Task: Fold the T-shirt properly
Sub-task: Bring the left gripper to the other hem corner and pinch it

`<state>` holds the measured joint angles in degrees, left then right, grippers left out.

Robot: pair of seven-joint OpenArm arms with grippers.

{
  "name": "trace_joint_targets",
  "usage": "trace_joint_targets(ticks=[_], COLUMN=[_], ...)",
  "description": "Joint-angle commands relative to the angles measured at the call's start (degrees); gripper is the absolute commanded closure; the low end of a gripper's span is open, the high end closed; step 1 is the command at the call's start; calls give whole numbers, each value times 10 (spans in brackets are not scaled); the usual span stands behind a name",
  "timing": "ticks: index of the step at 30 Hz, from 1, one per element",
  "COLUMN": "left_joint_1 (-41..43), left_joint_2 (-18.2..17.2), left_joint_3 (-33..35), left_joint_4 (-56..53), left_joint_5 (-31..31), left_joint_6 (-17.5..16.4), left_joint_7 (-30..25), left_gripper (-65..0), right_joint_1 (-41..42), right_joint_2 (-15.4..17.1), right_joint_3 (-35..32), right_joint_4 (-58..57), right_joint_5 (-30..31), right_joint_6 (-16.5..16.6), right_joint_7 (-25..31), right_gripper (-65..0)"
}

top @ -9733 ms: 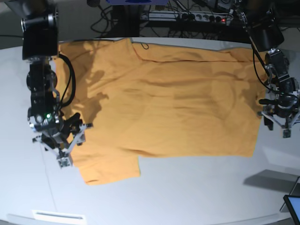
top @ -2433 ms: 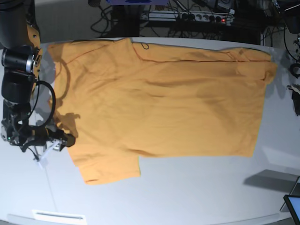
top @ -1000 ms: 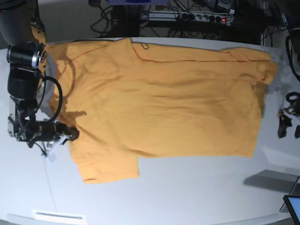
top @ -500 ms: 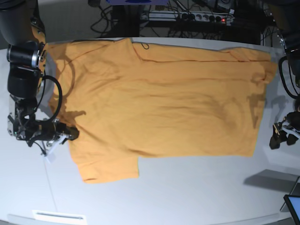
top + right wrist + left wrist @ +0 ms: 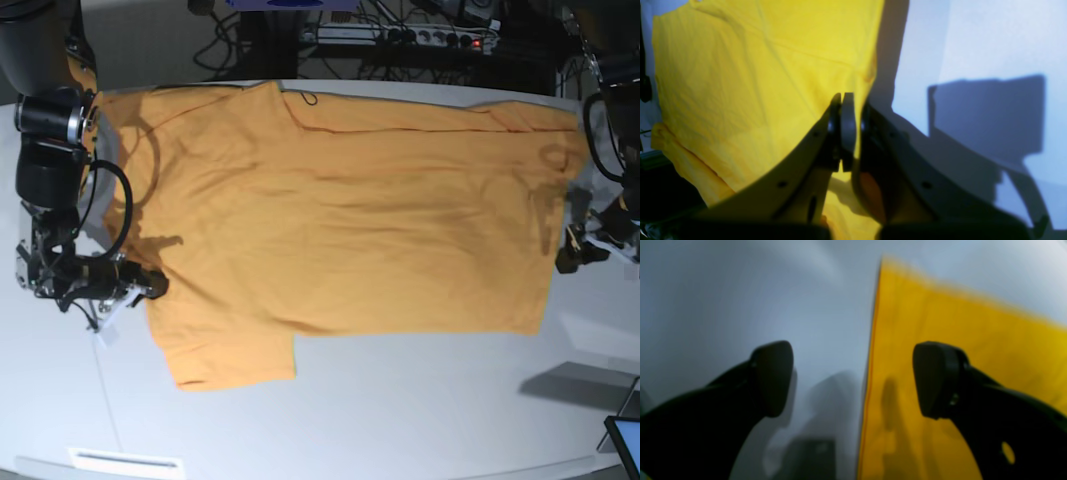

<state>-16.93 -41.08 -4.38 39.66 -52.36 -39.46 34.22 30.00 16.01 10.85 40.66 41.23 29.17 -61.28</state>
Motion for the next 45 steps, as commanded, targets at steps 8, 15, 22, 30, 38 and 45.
trace_joint_targets(ticks=[8, 15, 22, 30, 38, 45], left_joint_1=[-19, -49, -164, -218, -215, -198], left_joint_2=[-19, 2, 16, 67, 91, 91], left_joint_3=[-3, -4, -4, -3, -4, -4], left_joint_4=[8, 5, -140, -199, -232, -225], left_joint_5=[-9, 163, 297, 468, 466, 464], left_joint_6=[-5, -5, -5, -5, -5, -5], left_joint_7=[-69, -122, -215, -264, -277, -277], left_gripper=[-548, -548, -548, -548, -548, -544], right_joint_1=[6, 0, -2, -3, -7, -11], right_joint_2=[7, 6, 6, 6, 7, 6], right_joint_3=[-2, -2, -2, -2, -2, -1], right_joint_4=[6, 6, 6, 6, 16, 50], right_joint_5=[-15, -15, -15, -15, -15, -14], right_joint_6=[0, 0, 0, 0, 0, 0], right_joint_7=[-14, -14, -14, -14, -25, -37], right_gripper=[-6, -6, -6, -6, -4, -4])
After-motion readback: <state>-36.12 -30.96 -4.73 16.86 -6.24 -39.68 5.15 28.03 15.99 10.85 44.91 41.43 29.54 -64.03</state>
